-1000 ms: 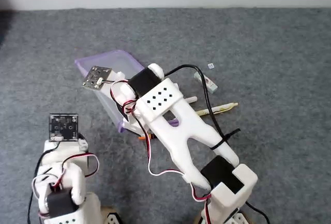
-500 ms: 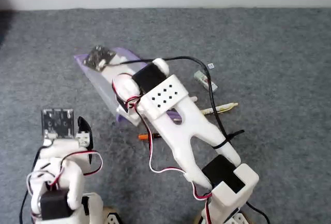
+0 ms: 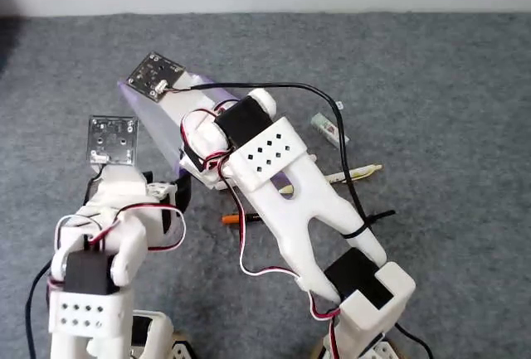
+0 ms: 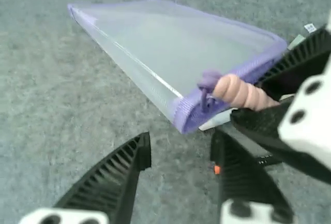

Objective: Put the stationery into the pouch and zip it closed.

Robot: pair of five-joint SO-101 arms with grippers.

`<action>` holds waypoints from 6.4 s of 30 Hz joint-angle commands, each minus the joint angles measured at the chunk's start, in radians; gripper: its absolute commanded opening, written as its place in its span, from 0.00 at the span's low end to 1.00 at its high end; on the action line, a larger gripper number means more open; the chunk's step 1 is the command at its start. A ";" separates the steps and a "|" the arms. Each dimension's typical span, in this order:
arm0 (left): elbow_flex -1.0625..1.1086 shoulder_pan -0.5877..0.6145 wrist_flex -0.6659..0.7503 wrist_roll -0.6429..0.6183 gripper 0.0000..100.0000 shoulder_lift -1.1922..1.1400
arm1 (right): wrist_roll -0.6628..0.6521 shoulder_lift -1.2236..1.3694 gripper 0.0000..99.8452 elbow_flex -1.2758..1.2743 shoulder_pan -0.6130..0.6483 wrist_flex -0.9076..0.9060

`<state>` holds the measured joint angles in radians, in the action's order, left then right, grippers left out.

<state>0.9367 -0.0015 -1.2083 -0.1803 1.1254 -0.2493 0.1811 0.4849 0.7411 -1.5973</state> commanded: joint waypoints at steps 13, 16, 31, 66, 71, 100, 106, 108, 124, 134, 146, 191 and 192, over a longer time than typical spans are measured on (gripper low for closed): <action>0.145 0.087 0.229 -0.015 0.23 -0.006 | 0.008 -0.071 0.01 0.110 -0.010 -0.018; 0.145 0.087 0.261 -0.017 0.23 -0.005 | 0.008 -0.067 0.01 0.110 -0.010 -0.038; 0.211 0.084 0.396 -0.017 0.23 -0.012 | 0.006 -0.067 0.01 0.110 0.033 -0.044; 0.288 0.069 0.505 0.061 0.01 -0.012 | 0.002 -0.074 0.01 0.112 0.065 -0.101; 0.286 0.075 0.497 0.075 0.01 -0.011 | 0.002 -0.074 0.01 0.114 0.061 -0.145; 0.170 0.292 0.273 0.071 0.01 -0.006 | -0.084 -0.157 0.01 0.114 -0.223 -0.174; -0.070 0.293 -0.009 0.075 0.01 -0.005 | -0.084 -0.252 0.01 0.114 -0.139 -0.193; -0.150 0.296 -0.072 0.075 0.01 -0.005 | -0.084 -0.286 0.01 0.114 -0.113 -0.193; -0.470 0.292 -0.377 0.150 0.01 -0.012 | -0.078 -0.503 0.01 -0.008 -0.056 -0.200; -0.321 0.292 -0.358 0.147 0.01 -0.011 | -0.058 -0.613 0.19 -0.183 -0.059 -0.200; -0.318 0.292 -0.339 0.146 0.01 -0.012 | -0.086 -0.757 0.21 -0.310 -0.240 -0.200; -0.317 0.296 -0.341 0.098 0.01 -0.005 | -0.615 0.251 0.27 -0.388 -0.456 0.208; -0.317 0.296 -0.341 0.098 0.01 -0.005 | -0.614 0.278 0.27 -0.361 -0.456 0.208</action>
<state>0.5854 0.2885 -1.5535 -0.0729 1.1331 -0.8539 0.4266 0.0292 0.3007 -1.4009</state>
